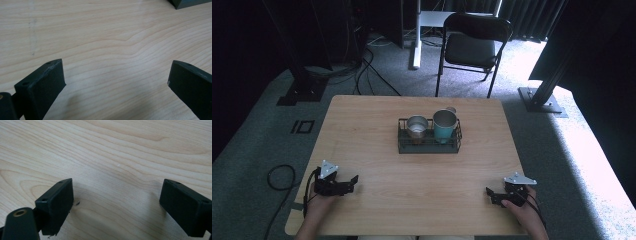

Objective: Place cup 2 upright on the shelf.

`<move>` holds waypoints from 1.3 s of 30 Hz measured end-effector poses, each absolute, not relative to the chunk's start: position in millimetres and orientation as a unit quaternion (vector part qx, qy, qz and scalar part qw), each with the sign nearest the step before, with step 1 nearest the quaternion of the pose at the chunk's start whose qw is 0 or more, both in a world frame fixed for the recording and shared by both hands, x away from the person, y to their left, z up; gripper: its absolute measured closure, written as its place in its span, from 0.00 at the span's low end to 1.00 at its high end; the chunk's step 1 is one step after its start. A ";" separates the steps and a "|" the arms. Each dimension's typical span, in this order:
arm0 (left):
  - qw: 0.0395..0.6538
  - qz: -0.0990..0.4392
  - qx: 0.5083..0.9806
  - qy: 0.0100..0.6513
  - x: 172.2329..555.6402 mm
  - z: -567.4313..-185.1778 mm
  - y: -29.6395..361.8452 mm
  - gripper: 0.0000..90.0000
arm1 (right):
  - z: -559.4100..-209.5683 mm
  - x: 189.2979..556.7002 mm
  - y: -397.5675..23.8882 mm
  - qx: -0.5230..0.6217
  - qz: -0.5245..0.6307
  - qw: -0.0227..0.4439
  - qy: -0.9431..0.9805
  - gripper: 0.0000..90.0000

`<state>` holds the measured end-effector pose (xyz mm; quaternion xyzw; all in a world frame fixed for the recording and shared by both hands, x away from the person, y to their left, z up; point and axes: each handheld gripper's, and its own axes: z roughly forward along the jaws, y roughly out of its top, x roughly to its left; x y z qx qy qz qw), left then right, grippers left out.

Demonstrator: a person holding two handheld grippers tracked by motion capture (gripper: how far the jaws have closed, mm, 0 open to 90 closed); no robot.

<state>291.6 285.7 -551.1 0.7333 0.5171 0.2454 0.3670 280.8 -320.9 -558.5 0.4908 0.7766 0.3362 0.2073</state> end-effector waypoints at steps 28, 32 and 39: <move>0.284 0.242 0.698 0.611 280.0 -555.9 288.7 0.02 | -558.6 280.8 -320.8 0.491 0.336 0.208 0.777 0.13; 0.275 0.248 0.697 0.615 280.9 -556.0 287.3 0.02 | -558.6 280.8 -320.8 0.491 0.336 0.208 0.777 0.13; 0.273 0.251 0.691 0.620 282.2 -556.2 286.7 0.02 | -558.6 280.8 -320.8 0.491 0.336 0.208 0.777 0.13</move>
